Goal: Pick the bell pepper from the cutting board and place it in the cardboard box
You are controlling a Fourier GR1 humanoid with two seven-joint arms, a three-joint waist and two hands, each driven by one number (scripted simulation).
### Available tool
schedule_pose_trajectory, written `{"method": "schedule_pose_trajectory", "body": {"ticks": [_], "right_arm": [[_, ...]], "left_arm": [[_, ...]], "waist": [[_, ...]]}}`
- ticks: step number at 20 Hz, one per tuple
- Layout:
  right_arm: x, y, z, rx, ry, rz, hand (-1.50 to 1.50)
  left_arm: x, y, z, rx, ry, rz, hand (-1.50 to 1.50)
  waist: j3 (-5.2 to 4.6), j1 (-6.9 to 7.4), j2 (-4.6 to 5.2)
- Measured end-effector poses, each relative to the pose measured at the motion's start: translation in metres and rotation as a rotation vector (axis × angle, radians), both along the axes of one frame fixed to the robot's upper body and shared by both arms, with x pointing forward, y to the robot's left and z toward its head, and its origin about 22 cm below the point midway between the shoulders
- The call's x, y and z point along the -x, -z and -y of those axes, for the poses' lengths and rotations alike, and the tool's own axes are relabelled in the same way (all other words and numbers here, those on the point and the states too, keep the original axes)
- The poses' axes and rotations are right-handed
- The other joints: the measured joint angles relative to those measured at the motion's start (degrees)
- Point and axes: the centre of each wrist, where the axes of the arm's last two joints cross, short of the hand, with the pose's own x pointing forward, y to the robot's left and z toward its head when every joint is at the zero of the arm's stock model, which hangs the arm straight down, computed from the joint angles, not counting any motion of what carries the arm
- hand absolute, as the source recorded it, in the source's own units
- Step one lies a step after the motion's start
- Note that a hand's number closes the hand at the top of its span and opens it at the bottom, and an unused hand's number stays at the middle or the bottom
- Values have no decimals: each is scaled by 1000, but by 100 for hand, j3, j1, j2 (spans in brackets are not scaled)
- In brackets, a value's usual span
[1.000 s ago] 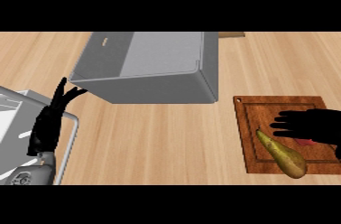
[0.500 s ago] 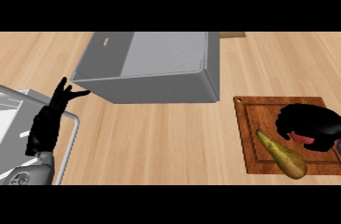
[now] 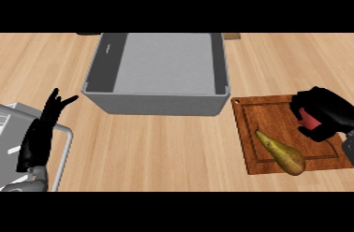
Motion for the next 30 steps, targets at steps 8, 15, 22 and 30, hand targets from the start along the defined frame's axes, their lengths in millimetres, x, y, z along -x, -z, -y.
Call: {"method": "schedule_pose_trajectory", "body": {"ticks": [8,15,22,30], "right_arm": [[-15,-13,-8,-112,554,226,150],[-46,-60,-91,-190,674,467,150],[-54,-105,-222,-268,766,549,150],[-48,-174,-342,-317,896,638,150]], "left_arm": [[11,4,-9,-44,-61,-40,0],[-5,-2,5,-58,1,-51,0],[-23,-9,22,-51,93,-35,0],[-37,-16,39,-48,179,1,0]], "waist": [[-49,-265,-179],[-107,68,-139],[-109,496,-2],[-64,883,203]]}}
